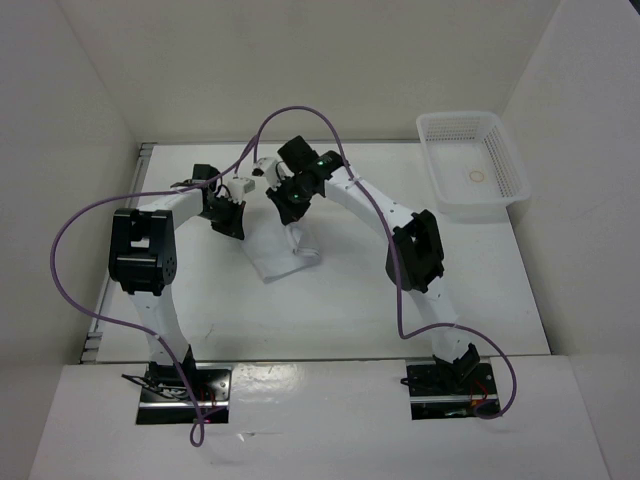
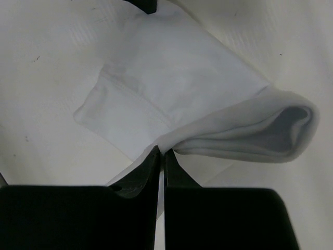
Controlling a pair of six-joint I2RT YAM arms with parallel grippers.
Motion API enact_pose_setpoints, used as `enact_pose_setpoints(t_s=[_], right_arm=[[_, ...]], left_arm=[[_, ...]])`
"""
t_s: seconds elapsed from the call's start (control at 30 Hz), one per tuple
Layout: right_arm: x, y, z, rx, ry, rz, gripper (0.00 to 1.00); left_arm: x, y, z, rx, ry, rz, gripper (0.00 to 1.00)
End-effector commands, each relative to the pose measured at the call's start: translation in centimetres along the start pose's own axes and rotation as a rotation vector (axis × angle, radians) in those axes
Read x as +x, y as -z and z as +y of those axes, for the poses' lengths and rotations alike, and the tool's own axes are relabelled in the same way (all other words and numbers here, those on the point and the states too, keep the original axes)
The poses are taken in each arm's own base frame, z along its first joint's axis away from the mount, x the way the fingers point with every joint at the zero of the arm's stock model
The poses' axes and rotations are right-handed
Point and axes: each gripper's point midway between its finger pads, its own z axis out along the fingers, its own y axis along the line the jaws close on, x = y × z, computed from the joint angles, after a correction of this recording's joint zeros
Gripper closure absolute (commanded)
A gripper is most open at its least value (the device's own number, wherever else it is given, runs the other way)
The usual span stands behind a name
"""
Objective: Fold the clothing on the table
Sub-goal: Fold the skirt
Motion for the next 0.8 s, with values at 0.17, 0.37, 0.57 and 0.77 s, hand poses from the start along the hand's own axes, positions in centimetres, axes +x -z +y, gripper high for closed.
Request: enact_pose_setpoints(t_s=[0.17,0.37,0.57,0.77], right_arm=[[-0.7,-1.4,4.1,-0.072,0.068,0.021,1.0],[-1.1,-1.5,5.2,-0.083,0.097,0.015,1.0],[-1.3,-1.6,5.7,-0.088,0.105,0.017,1.0],[-2.1,-1.9,6.5,-0.097,0.123,0.009,1.0]], left_arm=[[1.0,-0.4,-1.0,0.054,0.027,0.032,1.0],[1.0,-0.4,-1.0,0.054,0.027,0.032,1.0],[1.1,-0.4,-1.3,0.065,0.031,0.036,1.0],[0.9,-0.1,-1.3,0.062,0.027,0.029,1.0]])
